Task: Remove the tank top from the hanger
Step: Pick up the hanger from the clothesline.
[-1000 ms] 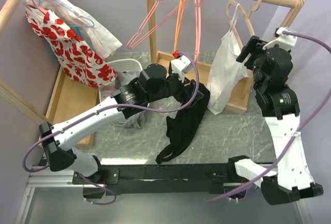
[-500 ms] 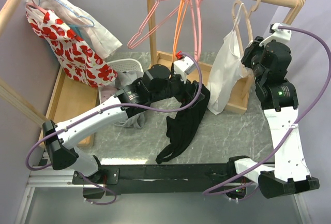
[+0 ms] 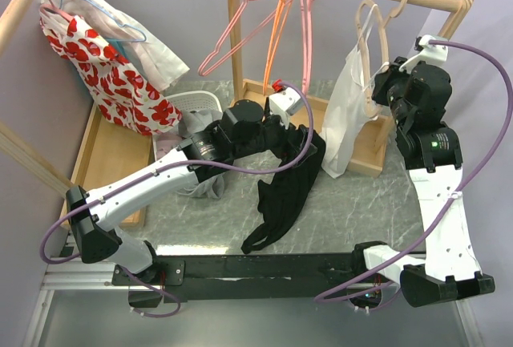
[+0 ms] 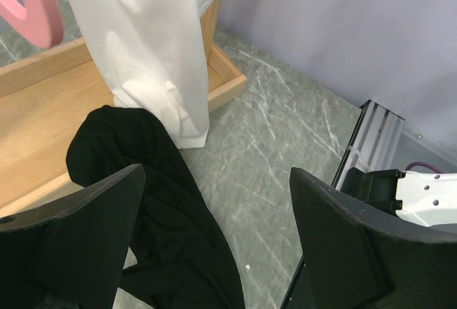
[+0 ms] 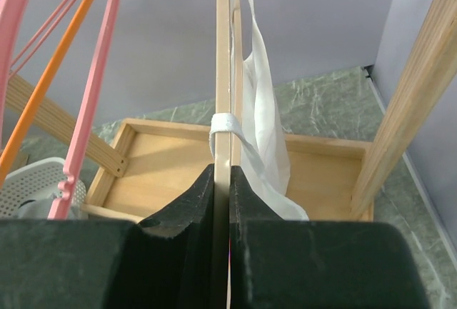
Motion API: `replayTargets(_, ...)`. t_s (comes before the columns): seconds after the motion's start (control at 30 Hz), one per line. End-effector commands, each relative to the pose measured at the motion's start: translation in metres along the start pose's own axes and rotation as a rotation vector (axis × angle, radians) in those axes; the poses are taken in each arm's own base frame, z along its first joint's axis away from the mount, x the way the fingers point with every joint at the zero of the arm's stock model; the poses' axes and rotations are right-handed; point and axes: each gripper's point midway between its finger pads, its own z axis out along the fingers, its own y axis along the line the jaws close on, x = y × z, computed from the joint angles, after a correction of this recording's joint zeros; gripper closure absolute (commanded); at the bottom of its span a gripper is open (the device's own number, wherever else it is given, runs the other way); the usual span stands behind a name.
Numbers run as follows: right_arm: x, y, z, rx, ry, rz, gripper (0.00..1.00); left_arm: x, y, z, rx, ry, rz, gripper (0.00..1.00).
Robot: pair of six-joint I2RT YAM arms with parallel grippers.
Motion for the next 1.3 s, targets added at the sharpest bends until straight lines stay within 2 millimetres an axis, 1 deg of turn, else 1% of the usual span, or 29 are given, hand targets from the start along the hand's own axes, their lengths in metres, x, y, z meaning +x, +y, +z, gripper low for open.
replayTargets(0.0, -0.037, 0.008, -0.013, -0.038, -0.106, 0.022, 1.0, -0.021, -0.004, -0.006, 0.0, -0.056, 0.022, 0.12)
replayTargets(0.23, -0.062, 0.011, -0.029, -0.058, -0.17, 0.026, 1.0, -0.022, -0.001, -0.004, -0.016, -0.061, 0.021, 0.12)
replayTargets(0.37, -0.067, 0.014, -0.039, -0.077, -0.179, 0.027, 1.0, -0.024, 0.001, -0.004, -0.031, -0.068, 0.015, 0.12)
replayTargets(0.47, -0.065, 0.017, -0.048, -0.106, -0.168, 0.037, 1.0, -0.023, 0.003, -0.004, -0.039, -0.067, 0.009, 0.11)
replayTargets(0.5, -0.062, 0.019, -0.049, -0.116, -0.157, 0.041, 1.0, -0.024, 0.002, -0.005, -0.038, -0.072, 0.006, 0.1)
replayTargets(0.57, -0.054, 0.021, -0.058, -0.141, -0.14, 0.046, 1.0, -0.025, 0.009, -0.006, -0.078, -0.08, -0.005, 0.1)
replayTargets(0.67, -0.042, 0.024, -0.07, -0.181, -0.121, 0.049, 1.0, -0.025, 0.011, -0.006, -0.091, -0.085, -0.015, 0.09)
replayTargets(0.77, -0.036, 0.023, -0.081, -0.194, -0.107, 0.051, 1.0, -0.026, 0.011, -0.004, -0.094, -0.087, -0.021, 0.09)
replayTargets(0.8, -0.033, 0.026, -0.084, -0.215, -0.094, 0.046, 1.0, -0.025, 0.012, -0.005, -0.1, -0.086, -0.022, 0.08)
replayTargets(0.9, -0.02, 0.02, -0.093, -0.199, -0.054, 0.037, 1.0, -0.028, 0.015, -0.006, -0.117, -0.089, -0.028, 0.08)
replayTargets(0.97, -0.008, 0.018, -0.102, -0.205, -0.024, 0.037, 1.0, -0.03, 0.016, -0.009, -0.124, -0.097, -0.027, 0.07)
replayTargets(1.1, 0.012, 0.022, -0.121, -0.259, 0.032, 0.052, 1.0, -0.035, 0.023, -0.015, -0.167, -0.117, -0.029, 0.01)
replayTargets(1.13, 0.021, 0.021, -0.128, -0.268, 0.056, 0.056, 1.0, -0.035, 0.026, -0.015, -0.182, -0.119, -0.029, 0.01)
replayTargets(1.2, 0.031, 0.027, -0.137, -0.313, 0.089, 0.069, 1.0, -0.036, 0.028, -0.017, -0.192, -0.123, -0.03, 0.01)
replayTargets(1.27, 0.044, 0.028, -0.148, -0.342, 0.118, 0.075, 1.0, -0.037, 0.029, -0.018, -0.2, -0.125, -0.036, 0.01)
